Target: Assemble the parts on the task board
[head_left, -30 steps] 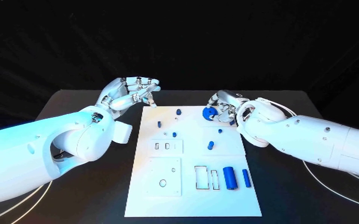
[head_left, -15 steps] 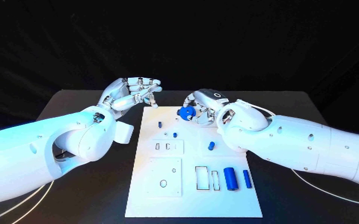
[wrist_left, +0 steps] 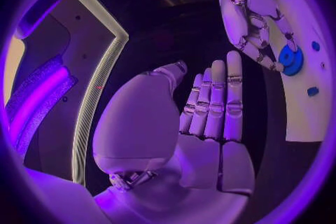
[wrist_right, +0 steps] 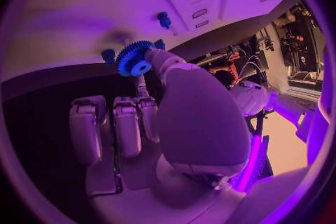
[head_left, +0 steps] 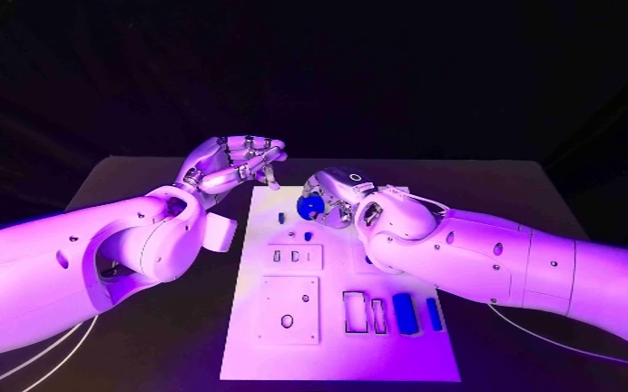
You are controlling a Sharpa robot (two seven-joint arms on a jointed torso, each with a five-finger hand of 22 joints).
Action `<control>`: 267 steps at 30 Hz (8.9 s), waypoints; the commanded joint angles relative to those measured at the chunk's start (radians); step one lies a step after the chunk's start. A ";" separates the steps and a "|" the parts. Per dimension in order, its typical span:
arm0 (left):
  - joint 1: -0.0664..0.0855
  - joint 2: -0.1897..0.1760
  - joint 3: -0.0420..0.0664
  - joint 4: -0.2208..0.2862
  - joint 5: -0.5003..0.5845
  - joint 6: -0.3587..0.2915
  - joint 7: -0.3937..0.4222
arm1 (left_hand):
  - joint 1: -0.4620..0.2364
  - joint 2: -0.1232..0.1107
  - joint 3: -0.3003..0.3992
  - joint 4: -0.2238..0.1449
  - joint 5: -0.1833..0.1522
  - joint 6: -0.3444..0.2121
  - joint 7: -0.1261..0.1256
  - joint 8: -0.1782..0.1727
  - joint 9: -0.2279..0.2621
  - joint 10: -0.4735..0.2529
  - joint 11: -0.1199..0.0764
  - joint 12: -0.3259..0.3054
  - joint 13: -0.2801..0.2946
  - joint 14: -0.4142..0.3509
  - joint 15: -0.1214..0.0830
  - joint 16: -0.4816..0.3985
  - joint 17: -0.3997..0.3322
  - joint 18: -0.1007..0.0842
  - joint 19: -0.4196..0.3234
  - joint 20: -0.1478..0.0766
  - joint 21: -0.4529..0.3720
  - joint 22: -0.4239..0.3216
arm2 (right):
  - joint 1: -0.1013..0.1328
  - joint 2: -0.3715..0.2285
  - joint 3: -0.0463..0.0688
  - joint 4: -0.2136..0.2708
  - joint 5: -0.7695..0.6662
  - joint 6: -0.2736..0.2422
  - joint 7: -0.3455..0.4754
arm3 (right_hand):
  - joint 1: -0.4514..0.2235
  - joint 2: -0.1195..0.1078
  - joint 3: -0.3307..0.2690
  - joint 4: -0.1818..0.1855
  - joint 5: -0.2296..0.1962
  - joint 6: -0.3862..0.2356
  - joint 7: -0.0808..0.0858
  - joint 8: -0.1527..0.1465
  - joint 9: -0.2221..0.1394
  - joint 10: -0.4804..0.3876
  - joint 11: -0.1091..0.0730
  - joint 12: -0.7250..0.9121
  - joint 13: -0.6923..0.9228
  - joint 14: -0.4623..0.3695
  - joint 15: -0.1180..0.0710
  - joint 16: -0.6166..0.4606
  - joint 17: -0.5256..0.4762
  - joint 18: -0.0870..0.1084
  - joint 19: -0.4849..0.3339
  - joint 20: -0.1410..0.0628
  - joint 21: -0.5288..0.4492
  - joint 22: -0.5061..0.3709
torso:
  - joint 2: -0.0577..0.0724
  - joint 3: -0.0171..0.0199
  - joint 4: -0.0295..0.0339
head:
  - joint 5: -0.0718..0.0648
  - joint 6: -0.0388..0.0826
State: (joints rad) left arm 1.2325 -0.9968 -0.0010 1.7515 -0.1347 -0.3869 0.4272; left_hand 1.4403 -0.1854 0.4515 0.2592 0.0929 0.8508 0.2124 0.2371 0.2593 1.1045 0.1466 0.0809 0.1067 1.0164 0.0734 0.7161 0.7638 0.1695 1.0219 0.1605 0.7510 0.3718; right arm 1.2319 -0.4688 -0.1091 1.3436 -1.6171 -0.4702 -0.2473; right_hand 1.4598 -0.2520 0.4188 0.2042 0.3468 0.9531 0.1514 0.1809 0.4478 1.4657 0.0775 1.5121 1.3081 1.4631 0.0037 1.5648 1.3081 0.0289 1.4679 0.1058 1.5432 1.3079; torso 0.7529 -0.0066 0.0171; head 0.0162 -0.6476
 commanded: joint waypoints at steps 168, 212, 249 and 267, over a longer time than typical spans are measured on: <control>-0.001 0.008 0.000 -0.043 0.006 0.038 0.002 | -0.004 -0.001 0.012 -0.004 -0.005 -0.009 -0.002 -0.005 0.006 -0.007 -0.002 -0.004 0.003 -0.007 0.001 0.004 0.001 0.012 -0.019 0.002 0.020 0.010 | -0.061 -0.322 0.012 -0.081 0.460 0.118 0.288 | 0.018 0.069 -0.025 -0.006 -0.094 -0.013 0.011 -0.021 0.000 0.001 0.000 -0.039 0.157 0.106 0.001 0.002 0.255 -0.004 0.050 0.004 -0.062 0.187 | -0.034 0.0199 -0.0343 | -0.004 -0.029; -0.001 0.023 -0.003 -0.085 0.010 0.040 -0.008 | -0.005 -0.002 0.016 -0.006 -0.005 -0.009 -0.002 -0.006 0.009 -0.008 -0.001 -0.004 0.004 -0.009 0.001 0.005 0.001 0.013 -0.027 0.002 0.029 0.016 | -0.027 -0.201 0.004 0.242 0.337 -0.089 -0.024 | -0.027 0.077 0.060 -0.031 -0.018 0.019 -0.007 0.010 0.014 0.015 -0.017 -0.029 0.168 0.105 -0.014 0.002 0.253 -0.010 0.064 -0.011 -0.040 0.207 | -0.061 0.0069 -0.0307 | 0.026 -0.056; -0.003 0.044 -0.004 -0.097 0.010 0.046 -0.010 | -0.005 -0.002 0.016 -0.007 -0.005 -0.009 -0.002 -0.006 0.010 -0.007 -0.002 -0.004 0.004 -0.009 0.001 0.005 0.001 0.013 -0.028 0.002 0.030 0.016 | -0.150 -0.026 -0.017 0.172 0.211 -0.044 -0.111 | -0.055 0.058 0.063 -0.039 -0.029 0.013 -0.006 0.014 0.017 0.016 -0.016 -0.028 0.169 0.105 -0.014 0.001 0.252 -0.013 0.071 -0.012 -0.030 0.216 | -0.058 0.0080 -0.0298 | 0.043 -0.080; -0.003 0.043 -0.004 -0.097 0.010 0.046 -0.008 | -0.005 -0.002 0.016 -0.007 -0.005 -0.009 -0.002 -0.006 0.010 -0.007 -0.002 -0.004 0.004 -0.009 0.001 0.005 0.001 0.013 -0.028 0.002 0.030 0.016 | -0.159 -0.015 -0.021 0.155 0.186 -0.045 -0.128 | -0.070 0.049 0.063 -0.040 -0.037 0.009 -0.005 0.014 0.018 0.015 -0.015 -0.029 0.168 0.105 -0.013 0.001 0.251 -0.014 0.072 -0.011 -0.028 0.218 | -0.059 0.0082 -0.0310 | 0.044 -0.083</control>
State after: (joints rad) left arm 1.2295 -0.9545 -0.0058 1.6538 -0.1268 -0.3595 0.4106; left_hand 1.4403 -0.1854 0.4624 0.2538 0.0929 0.8473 0.2089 0.2371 0.2679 1.1045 0.1466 0.0810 0.1093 1.0165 0.0735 0.7160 0.7633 0.1694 1.0021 0.1625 0.7773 0.3872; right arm 1.0741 -0.4853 -0.1289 1.4988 -1.4058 -0.5197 -0.3631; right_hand 1.3986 -0.2014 0.4806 0.1669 0.3155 0.9620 0.1482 0.1896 0.4646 1.4664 0.0679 1.4807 1.3076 1.4630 -0.0038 1.5647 1.3076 0.0142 1.4644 0.1020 1.5122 1.3073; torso 0.6938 0.0015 -0.0137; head 0.0594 -0.7300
